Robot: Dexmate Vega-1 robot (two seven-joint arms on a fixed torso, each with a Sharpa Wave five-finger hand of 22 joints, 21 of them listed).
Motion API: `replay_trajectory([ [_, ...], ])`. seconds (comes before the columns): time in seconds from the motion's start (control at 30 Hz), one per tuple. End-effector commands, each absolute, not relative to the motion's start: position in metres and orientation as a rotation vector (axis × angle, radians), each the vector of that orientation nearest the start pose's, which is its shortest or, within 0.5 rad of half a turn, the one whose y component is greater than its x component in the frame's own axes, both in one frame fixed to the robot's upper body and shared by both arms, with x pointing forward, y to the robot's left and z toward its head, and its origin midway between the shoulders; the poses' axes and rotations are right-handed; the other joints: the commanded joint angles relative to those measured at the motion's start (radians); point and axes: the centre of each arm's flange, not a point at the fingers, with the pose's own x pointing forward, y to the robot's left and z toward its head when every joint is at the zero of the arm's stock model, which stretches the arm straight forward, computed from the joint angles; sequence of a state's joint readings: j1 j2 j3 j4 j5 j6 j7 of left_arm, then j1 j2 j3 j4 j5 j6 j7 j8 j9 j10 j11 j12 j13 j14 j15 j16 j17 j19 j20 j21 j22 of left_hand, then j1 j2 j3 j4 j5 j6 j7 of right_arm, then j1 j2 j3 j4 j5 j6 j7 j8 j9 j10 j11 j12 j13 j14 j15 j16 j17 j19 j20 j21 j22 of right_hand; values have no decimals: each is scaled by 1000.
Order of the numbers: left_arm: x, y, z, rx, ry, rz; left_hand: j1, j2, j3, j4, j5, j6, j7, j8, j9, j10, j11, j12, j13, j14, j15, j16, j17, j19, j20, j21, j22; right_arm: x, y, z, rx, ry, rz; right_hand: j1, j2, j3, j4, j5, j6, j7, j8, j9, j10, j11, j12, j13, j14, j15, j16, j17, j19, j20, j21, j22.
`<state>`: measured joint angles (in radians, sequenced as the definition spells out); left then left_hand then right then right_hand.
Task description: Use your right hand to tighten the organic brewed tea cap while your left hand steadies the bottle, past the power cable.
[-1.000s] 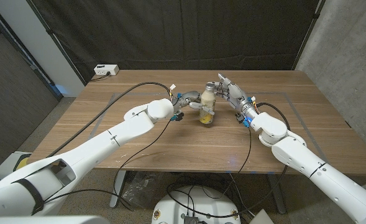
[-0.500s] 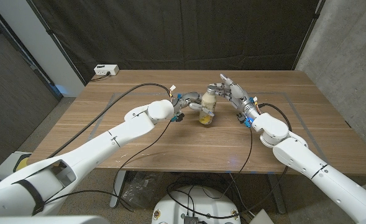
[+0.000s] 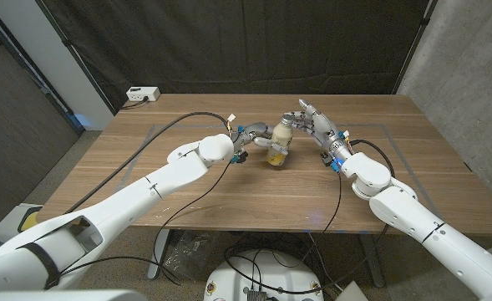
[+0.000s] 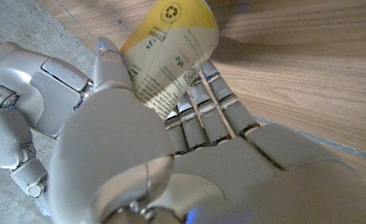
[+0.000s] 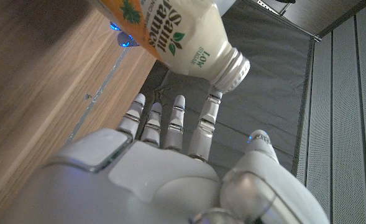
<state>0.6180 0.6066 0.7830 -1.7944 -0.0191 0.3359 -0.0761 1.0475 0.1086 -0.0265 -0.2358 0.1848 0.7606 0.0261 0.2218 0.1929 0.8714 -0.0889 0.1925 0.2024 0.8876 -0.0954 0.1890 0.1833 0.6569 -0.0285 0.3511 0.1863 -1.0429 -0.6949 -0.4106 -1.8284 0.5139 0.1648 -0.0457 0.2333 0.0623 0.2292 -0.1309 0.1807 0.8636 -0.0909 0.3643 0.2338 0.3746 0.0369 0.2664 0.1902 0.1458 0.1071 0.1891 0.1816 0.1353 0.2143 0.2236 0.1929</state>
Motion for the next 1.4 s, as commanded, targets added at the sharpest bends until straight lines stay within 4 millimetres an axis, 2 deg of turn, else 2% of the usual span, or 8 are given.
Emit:
replay_trajectory([
  [0.03,596,83,17,868,-523,-430,45,53,189,163,1,22,18,-4,5,3,-2,6,6,26,-25,11,3,3,3,0,3,546,-210,-19,-195,-668,402,9,0,5,-3,-3,102,-13,9,14,11,-5,6,0,12,0,8,3,8,2,8,5],
  [0.37,598,81,17,842,-525,-426,61,59,206,155,0,18,20,-7,6,2,0,6,6,29,-29,12,3,6,-3,0,3,540,-216,-19,-179,-680,379,9,0,5,-3,-3,110,-19,12,15,15,-10,6,0,21,1,9,3,15,2,10,5],
  [0.97,601,84,17,804,-527,-418,53,55,213,161,-5,12,20,-10,6,-8,2,3,6,20,-26,8,3,1,0,-3,3,538,-222,-23,-166,-676,359,11,0,7,-3,-3,115,-25,11,15,28,-11,7,-1,36,1,9,3,31,2,15,5],
  [1.07,601,84,16,800,-529,-420,52,55,214,161,-5,10,18,-11,6,-9,1,3,6,20,-26,9,4,1,0,-4,3,538,-222,-23,-163,-674,359,12,0,7,-3,-3,101,-25,4,13,29,-9,7,-1,38,1,8,3,35,2,17,6],
  [1.17,602,85,17,797,-532,-421,51,55,215,162,-5,7,20,-12,7,-10,2,2,7,14,-24,6,4,-3,2,-6,3,538,-221,-24,-159,-672,360,11,-1,6,-2,-4,68,-17,-15,7,26,-7,3,-1,40,3,6,3,43,3,18,6],
  [1.4,603,84,16,788,-538,-427,49,55,218,163,-6,6,19,-13,7,-13,0,2,7,14,-23,7,4,-4,2,-7,3,537,-221,-24,-150,-671,355,9,-1,6,0,-4,35,-14,-34,2,23,-3,-1,-1,43,7,4,3,48,3,19,6],
])
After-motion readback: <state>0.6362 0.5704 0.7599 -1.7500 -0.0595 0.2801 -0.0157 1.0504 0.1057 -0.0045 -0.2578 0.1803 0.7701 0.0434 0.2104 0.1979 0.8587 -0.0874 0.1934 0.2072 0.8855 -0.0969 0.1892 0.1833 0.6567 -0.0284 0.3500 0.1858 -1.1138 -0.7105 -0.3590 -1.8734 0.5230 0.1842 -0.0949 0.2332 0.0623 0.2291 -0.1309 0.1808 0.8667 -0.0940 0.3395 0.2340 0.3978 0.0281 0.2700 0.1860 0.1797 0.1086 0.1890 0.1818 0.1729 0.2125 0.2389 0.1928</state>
